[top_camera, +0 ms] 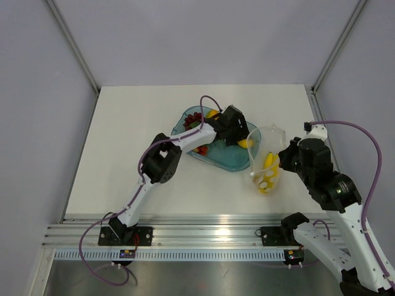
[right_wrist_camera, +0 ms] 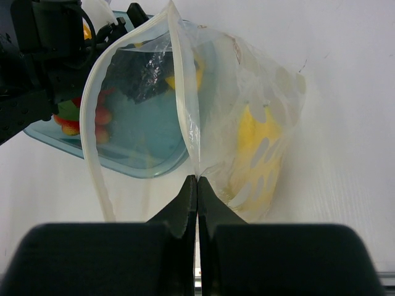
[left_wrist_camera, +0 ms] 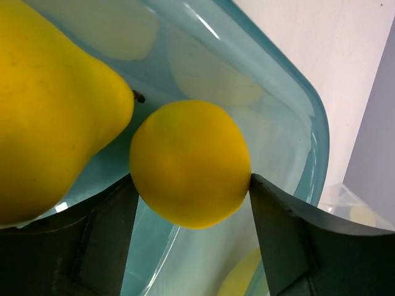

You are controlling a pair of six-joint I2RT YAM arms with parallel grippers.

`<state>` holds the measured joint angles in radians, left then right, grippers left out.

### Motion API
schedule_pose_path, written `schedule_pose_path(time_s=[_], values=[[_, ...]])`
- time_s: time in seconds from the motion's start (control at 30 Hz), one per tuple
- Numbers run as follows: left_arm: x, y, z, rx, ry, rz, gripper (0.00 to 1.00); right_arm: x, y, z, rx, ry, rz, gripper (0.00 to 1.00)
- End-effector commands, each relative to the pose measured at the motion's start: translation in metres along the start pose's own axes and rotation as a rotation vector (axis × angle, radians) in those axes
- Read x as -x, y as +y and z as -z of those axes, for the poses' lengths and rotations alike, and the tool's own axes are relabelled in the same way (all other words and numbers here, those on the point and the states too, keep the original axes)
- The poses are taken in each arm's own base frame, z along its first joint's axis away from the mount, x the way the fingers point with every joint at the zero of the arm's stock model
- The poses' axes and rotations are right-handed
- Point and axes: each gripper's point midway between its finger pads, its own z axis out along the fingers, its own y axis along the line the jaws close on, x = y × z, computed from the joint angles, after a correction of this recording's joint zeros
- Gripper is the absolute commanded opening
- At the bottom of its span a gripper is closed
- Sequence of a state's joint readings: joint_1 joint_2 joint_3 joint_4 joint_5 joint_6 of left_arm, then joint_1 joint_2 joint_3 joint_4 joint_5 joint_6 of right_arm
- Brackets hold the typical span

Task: Place the food in the zip-top bag and seal the zipper
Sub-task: Pick up the fake fruit from the bin.

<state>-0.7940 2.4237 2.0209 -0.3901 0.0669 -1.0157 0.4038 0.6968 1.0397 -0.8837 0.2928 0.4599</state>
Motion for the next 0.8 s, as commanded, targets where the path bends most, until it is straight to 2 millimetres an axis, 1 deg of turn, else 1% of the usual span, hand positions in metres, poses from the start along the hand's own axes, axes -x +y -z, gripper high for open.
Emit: schedule_pose_path(time_s=[0.0,0.03,0.07,0.1,0.13,0.2,0.23,0.33,0.37,0.4,0.43,0.47,0.5,0.53,0.57,0.6,0.63,0.67,0.7,0.73,0.77], values=[[0.015,-0.004,-0.003,-0.013,-0.081,-0.036,0.67,0.017,0.007,0.010,0.038,-0.044,-0.011,0.00],[0.015,-0.004,-0.001,-0.017,-0.083,-0.045,0.65,0.016,0.007,0.010,0.037,-0.043,-0.010,0.00],[0.015,-0.004,0.001,-0.017,-0.086,-0.050,0.60,0.017,0.008,0.009,0.039,-0.045,-0.014,0.00],[0.015,-0.003,0.002,-0.019,-0.085,-0.056,0.58,0.016,0.008,0.009,0.044,-0.042,-0.014,0.00],[0.015,-0.006,0.008,-0.028,-0.088,-0.068,0.56,0.015,0.008,0.009,0.043,-0.041,-0.015,0.00],[0.015,-0.008,0.015,-0.030,-0.091,-0.085,0.48,0.014,0.010,0.008,0.049,-0.036,-0.018,0.00],[0.020,-0.007,0.023,-0.019,-0.121,-0.099,0.47,0.013,0.010,0.007,0.047,-0.034,-0.019,0.00],[0.024,-0.013,0.040,-0.032,-0.140,-0.131,0.42,0.013,0.011,0.005,0.054,-0.032,-0.021,0.00],[0.026,-0.021,0.055,-0.051,-0.153,-0.140,0.40,0.013,0.013,0.004,0.058,-0.033,-0.024,0.00],[0.027,-0.022,0.062,-0.054,-0.158,-0.148,0.35,0.013,0.013,0.003,0.059,-0.031,-0.026,0.00],[0.029,-0.027,0.072,-0.069,-0.167,-0.167,0.33,0.012,0.014,0.002,0.060,-0.027,-0.025,0.00],[0.032,-0.032,0.088,-0.087,-0.179,-0.179,0.31,0.011,0.015,0.000,0.063,-0.025,-0.024,0.00],[0.033,-0.036,0.098,-0.097,-0.184,-0.203,0.25,0.010,0.014,-0.002,0.058,-0.019,-0.025,0.00],[0.034,-0.039,0.108,-0.105,-0.190,-0.217,0.21,0.009,0.014,-0.003,0.058,-0.017,-0.024,0.00],[0.040,-0.049,0.130,-0.132,-0.214,-0.234,0.19,0.010,0.016,-0.003,0.063,-0.021,-0.029,0.00],[0.039,-0.047,0.138,-0.123,-0.212,-0.261,0.16,0.007,0.015,-0.006,0.059,-0.012,-0.028,0.00],[0.040,-0.049,0.147,-0.126,-0.216,-0.276,0.09,0.006,0.016,-0.007,0.060,-0.011,-0.031,0.00],[0.042,-0.052,0.157,-0.132,-0.223,-0.292,0.07,0.006,0.017,-0.009,0.064,-0.011,-0.032,0.00],[0.043,-0.055,0.173,-0.138,-0.229,-0.322,0.04,0.004,0.018,-0.012,0.066,-0.003,-0.032,0.00],[0.044,-0.059,0.183,-0.147,-0.234,-0.337,0.00,0.003,0.018,-0.013,0.064,-0.002,-0.033,0.00],[0.045,-0.060,0.191,-0.148,-0.235,-0.348,0.00,0.004,0.019,-0.014,0.069,-0.004,-0.036,0.00]])
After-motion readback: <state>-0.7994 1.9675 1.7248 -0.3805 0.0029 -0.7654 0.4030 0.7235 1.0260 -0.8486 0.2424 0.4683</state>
